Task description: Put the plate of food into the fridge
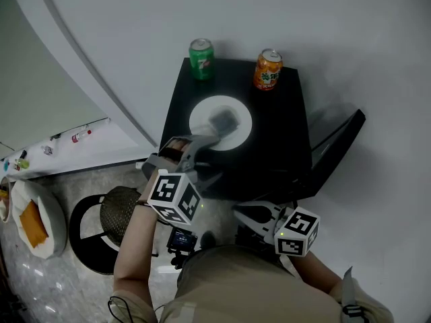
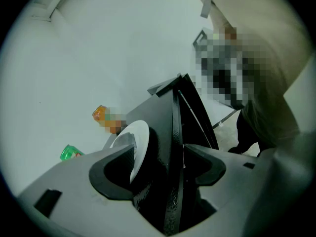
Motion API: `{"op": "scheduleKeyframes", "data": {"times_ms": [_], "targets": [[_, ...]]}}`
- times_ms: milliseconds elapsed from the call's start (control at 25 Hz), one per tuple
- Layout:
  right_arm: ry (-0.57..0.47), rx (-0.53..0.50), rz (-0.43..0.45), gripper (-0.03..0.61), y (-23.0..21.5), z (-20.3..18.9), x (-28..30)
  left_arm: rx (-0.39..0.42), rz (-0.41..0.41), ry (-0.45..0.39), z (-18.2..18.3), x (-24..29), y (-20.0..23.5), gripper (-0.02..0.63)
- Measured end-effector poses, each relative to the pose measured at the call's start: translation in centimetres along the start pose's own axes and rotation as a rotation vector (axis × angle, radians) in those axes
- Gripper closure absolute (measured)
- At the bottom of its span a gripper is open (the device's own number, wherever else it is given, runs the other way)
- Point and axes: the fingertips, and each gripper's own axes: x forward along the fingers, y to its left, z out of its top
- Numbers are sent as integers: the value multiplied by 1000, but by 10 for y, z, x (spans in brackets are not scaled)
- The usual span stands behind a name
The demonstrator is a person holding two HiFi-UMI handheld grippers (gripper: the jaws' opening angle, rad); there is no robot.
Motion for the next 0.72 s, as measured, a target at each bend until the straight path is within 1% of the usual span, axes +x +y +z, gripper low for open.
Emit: {"op": "scheduleKeyframes", "data": {"times_ms": [200,480,640,720], "targets": [[-1,1,0,555,2,-1,1,-4,4,-15,3,-3,-1,318],[-2,4,-2,555,2,-3,1,-42,-14,-47,8,-9,-5,319],[3,5,-1,555,3,-3,2,-10,35,-56,11,-14,0,318],[5,4,2,555,4,-2,3,-10,31,-39,8,-13,2,318]]}}
